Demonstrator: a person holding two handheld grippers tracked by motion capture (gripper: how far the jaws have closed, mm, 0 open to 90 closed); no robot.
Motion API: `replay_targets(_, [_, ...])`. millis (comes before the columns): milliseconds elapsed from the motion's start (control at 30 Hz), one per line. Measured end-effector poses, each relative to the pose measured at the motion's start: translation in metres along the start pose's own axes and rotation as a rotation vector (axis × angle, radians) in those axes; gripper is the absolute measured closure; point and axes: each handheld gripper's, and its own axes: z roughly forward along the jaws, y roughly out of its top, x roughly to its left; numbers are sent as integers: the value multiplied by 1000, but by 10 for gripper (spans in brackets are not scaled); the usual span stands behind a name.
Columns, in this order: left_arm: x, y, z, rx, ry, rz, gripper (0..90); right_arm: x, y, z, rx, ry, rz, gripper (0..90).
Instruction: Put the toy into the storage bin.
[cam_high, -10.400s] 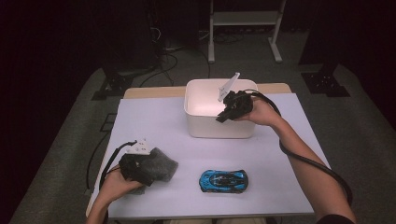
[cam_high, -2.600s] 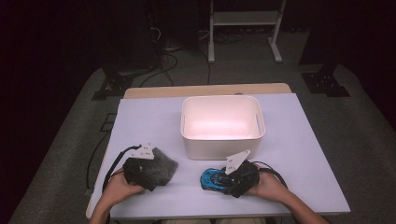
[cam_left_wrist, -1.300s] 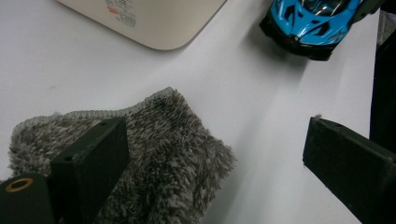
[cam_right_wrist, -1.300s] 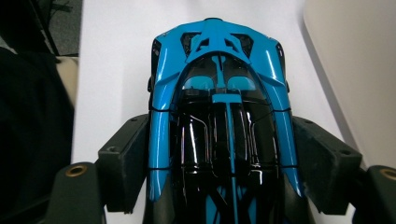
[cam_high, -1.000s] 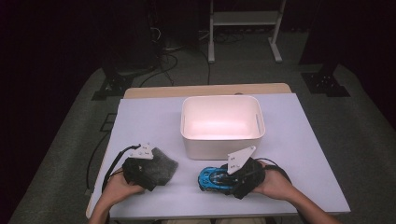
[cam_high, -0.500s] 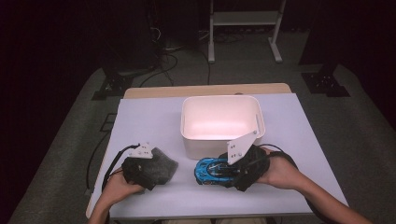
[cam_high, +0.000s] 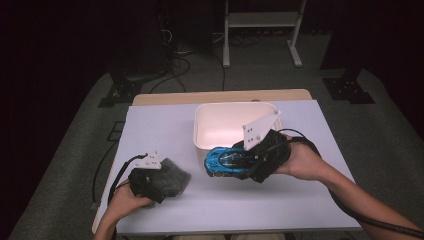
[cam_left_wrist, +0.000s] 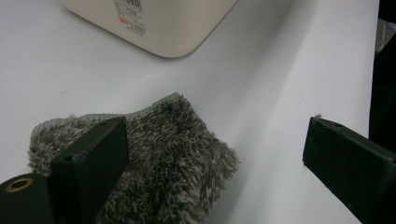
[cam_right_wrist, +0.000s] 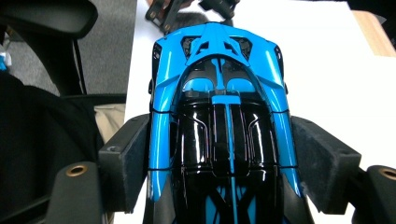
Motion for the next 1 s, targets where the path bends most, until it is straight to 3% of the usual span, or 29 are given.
replay_targets(433, [1, -5, -1, 4, 9, -5, 64, -54, 3, -5, 10, -25, 42, 253])
replay_targets(700, [1, -5, -2, 3, 18, -15, 64, -86, -4, 8, 29, -18, 73, 253])
replay_targets(1000, [4, -7, -2, 3, 23, -20, 64, -110, -11, 24, 39, -5, 88, 252])
